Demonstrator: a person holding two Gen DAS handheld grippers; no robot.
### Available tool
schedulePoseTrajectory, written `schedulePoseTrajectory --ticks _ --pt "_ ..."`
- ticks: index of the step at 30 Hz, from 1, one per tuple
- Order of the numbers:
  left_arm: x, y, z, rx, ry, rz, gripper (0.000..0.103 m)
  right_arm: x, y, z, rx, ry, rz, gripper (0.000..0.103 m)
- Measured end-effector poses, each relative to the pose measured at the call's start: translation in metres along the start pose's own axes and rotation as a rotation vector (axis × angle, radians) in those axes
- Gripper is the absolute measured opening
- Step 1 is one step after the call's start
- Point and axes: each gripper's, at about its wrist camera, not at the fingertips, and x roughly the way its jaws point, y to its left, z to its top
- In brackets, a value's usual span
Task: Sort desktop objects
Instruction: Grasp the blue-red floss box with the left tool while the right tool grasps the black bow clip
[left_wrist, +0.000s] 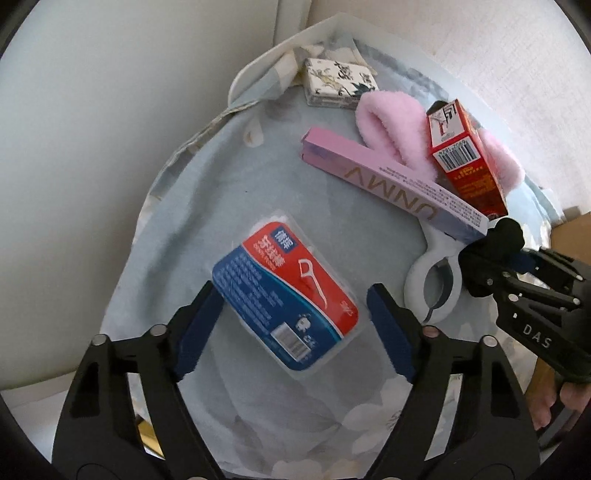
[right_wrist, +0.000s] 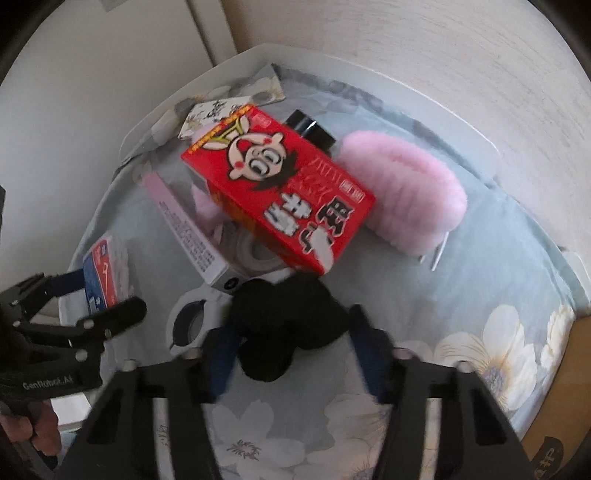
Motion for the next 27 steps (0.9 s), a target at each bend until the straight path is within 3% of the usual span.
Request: schedulePoseTrajectory --ticks 7,21,27 --pt "-0.012 0.008 -0.015 -0.022 -0.029 -0.018 0.063 -0.006 -0.003 -0.006 0.026 -0.023 0.008 0.018" --pt "-0.045 0.02 -0.019 0.013 -0.083 -0.08 0.058 -0.03 -0.027 -0.025 0.128 -0.043 0.009 0.015" --pt "-0.042 0.016 -0.022 0.03 -0.068 -0.105 0.058 -0.044 -0.036 -0.037 0.175 -0.063 0.003 0.015"
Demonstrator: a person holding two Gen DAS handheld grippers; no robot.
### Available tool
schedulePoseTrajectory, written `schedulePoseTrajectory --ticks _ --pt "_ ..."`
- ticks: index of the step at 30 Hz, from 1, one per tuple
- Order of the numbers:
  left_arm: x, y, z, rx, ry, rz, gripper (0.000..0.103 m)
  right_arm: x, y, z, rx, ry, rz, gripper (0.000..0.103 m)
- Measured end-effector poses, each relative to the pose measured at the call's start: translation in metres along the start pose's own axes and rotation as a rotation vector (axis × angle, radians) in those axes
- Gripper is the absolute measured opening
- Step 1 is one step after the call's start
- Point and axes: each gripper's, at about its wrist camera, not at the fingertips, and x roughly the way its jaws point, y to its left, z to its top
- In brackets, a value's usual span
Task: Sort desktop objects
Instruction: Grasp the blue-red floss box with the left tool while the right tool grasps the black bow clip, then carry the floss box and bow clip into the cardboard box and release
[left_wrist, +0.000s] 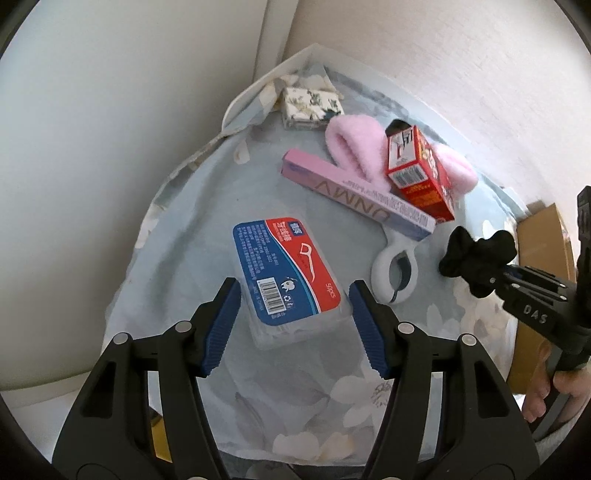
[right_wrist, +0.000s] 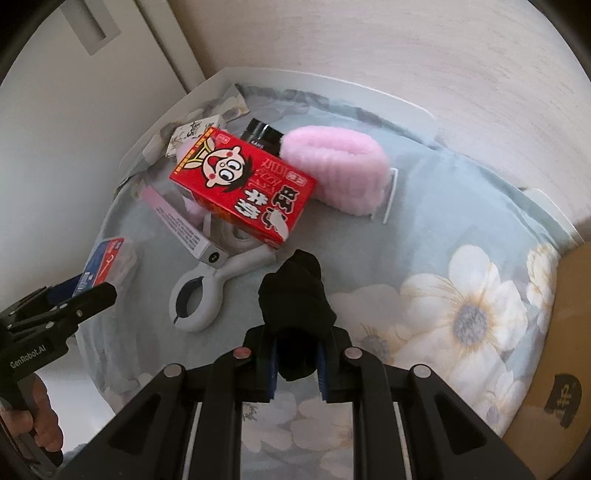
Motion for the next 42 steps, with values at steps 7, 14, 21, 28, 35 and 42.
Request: schedulePoseTrajectory --ticks 7,14,21,28,35,42 --pt "0.025 0.001 0.004 -0.015 0.03 0.015 0.057 -0.011 0.006 0.001 0.016 -0.012 -0.004 0.015" --pt "0.039 0.001 0.012 -0.023 0.074 0.016 0.056 -0.014 0.009 -0.005 0.01 -0.006 -0.01 0.015" --pt "0.04 -0.001 0.018 -0.011 0.074 0.049 0.055 -0.015 0.01 -0.007 0.014 -0.013 -0.016 0.015" --pt "0.04 -0.002 0.022 -0.009 0.078 0.049 0.053 -0.018 0.01 -0.005 0.022 -0.023 -0.022 0.015" --pt "0.009 -0.011 0.031 0.064 0.019 0.079 0.053 -0.035 0.006 -0.001 0.044 -0.066 -0.031 0.015" --pt "-0.033 -0.029 0.042 0.136 -0.059 0.065 0.053 -0.053 -0.004 -0.003 0.098 -0.111 -0.029 0.015"
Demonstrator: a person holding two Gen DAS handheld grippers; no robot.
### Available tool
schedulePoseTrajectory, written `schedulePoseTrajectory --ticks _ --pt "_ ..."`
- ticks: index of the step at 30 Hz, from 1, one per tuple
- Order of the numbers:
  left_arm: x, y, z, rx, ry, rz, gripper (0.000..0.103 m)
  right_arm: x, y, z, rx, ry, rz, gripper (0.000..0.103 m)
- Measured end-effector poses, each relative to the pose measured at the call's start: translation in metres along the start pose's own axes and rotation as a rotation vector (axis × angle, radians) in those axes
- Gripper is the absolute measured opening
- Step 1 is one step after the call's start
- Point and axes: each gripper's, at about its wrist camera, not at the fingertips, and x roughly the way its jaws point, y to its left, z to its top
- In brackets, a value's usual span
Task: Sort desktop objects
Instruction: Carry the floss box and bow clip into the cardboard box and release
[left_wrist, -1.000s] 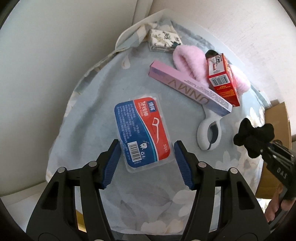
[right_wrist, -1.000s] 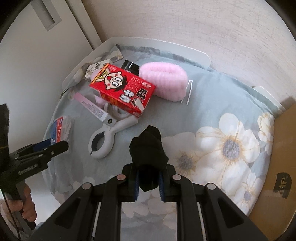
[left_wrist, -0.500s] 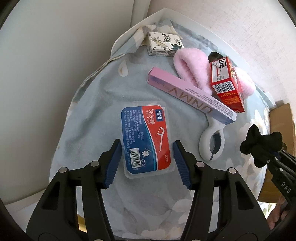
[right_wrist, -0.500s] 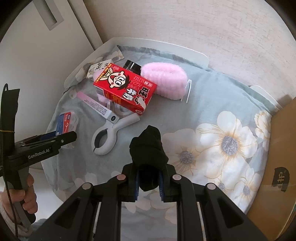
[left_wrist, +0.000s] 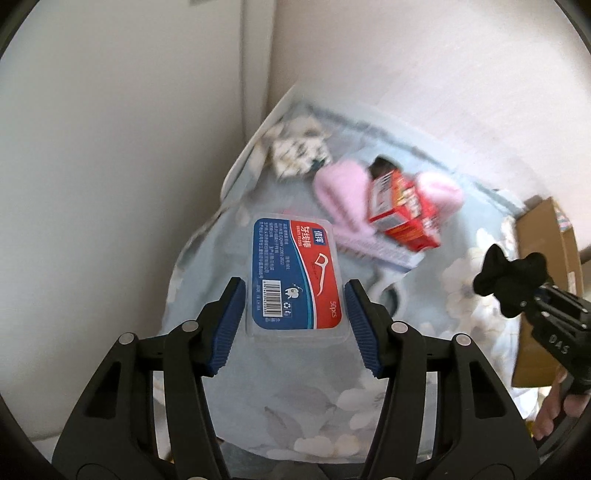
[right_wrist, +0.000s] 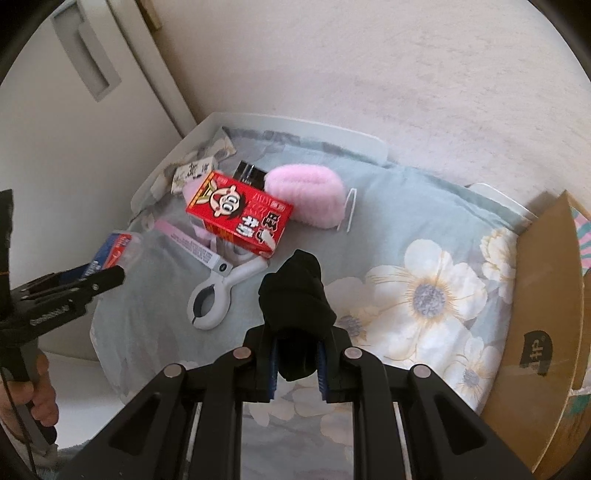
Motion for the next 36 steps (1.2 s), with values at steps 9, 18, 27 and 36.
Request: schedulePoseTrajectory --ticks 9,18,27,36 --pt "-0.053 -0.076 0.029 0.201 -0.14 -0.085 0.053 -0.06 -0.026 -0.001 0.095 -0.121 -0.035 0.015" --pt "-0.092 -0.192 0.035 0.464 -0.233 -0.245 0.053 -0.148 -0.09 -0.029 0.253 -0.279 -0.174 0.015" --pt "-0.086 -0.31 0.019 0.671 -0.229 -0.397 0.053 -0.185 -0.16 -0.097 0.469 -0.29 -0.29 0.015" --pt "-0.036 -0.397 -0.002 0.805 -0.122 -0.415 0.051 -0.172 -0.196 -0.147 0.607 -0.242 -0.255 0.015"
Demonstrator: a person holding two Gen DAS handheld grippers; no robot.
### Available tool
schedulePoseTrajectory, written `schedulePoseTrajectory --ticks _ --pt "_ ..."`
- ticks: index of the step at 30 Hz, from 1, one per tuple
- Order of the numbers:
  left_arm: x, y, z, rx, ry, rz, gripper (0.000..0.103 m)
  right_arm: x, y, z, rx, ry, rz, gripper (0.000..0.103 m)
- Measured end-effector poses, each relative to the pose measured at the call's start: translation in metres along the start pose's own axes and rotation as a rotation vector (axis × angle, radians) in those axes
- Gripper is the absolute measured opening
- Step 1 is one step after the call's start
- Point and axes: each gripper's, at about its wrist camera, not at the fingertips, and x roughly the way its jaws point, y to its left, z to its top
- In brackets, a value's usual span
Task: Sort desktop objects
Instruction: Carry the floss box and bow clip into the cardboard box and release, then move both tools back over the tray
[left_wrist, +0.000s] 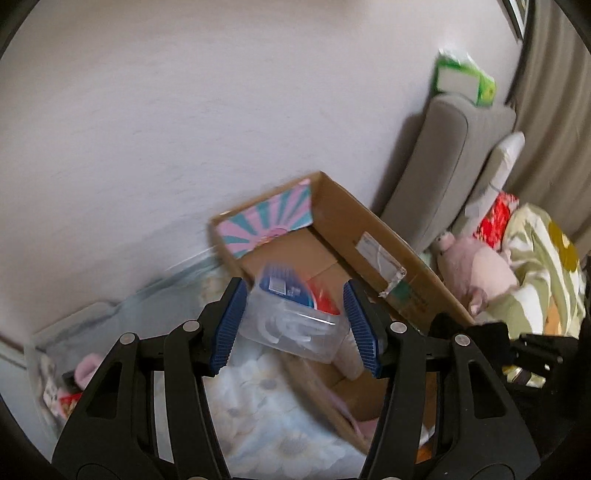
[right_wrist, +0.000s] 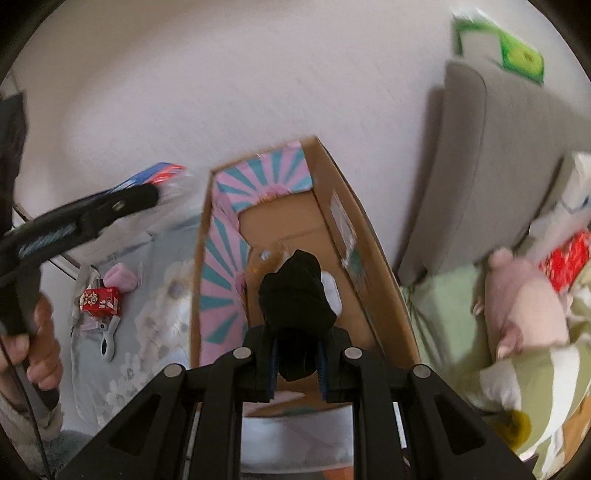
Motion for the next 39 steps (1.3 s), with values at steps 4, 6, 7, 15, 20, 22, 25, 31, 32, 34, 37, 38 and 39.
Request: schedulePoseTrajectory --ticks 4,6,7,15,20,22,25,31,32,34,37,38,39 --pt "0.024 -0.02 0.01 0.052 0.001 0.025 0.051 0.007 -0.006 -0.003 0.012 0.014 0.027 0.015" --pt "0.032 -0.022 0.014 0.043 0.022 0.011 0.051 0.012 -0.005 -0.002 0.004 0.029 0.037 0.015" --pt "0.038 -0.023 0.016 0.033 0.034 0.009 0.051 0.014 -0.004 -0.003 -0.002 0.037 0.044 0.015" --pt "0.032 -0.011 0.02 -0.023 0.049 -0.012 0.103 0.024 -0.007 -0.001 0.03 0.063 0.135 0.065" --pt "0.0 0.001 0.033 -0.043 -0.038 -0.026 0.102 0.008 -0.016 0.004 0.075 -0.002 0.189 0.069" --pt "-0.009 0.007 0.036 -0.063 -0.048 -0.018 0.102 0.004 -0.019 0.006 0.079 -0.013 0.18 0.069" --pt "-0.02 0.019 0.036 -0.094 -0.06 -0.016 0.102 0.0 -0.019 0.007 0.078 -0.02 0.163 0.069" --pt "-0.046 0.049 0.019 -0.164 -0.087 0.038 0.102 -0.01 -0.012 0.003 0.069 -0.038 0.149 0.069" --pt "-0.049 0.053 0.016 -0.168 -0.089 0.046 0.102 -0.012 -0.01 0.002 0.065 -0.039 0.146 0.069" --pt "-0.057 0.057 0.009 -0.168 -0.091 0.068 0.102 -0.014 -0.005 0.0 0.051 -0.041 0.142 0.069" --pt "-0.068 0.061 -0.001 -0.159 -0.095 0.116 0.102 -0.017 0.003 -0.002 0.03 -0.042 0.133 0.069" --pt "-0.071 0.061 -0.004 -0.152 -0.095 0.135 0.102 -0.018 0.005 -0.003 0.026 -0.043 0.134 0.069" --pt "-0.074 0.062 -0.007 -0.146 -0.095 0.148 0.102 -0.019 0.008 -0.003 0.02 -0.043 0.137 0.069"
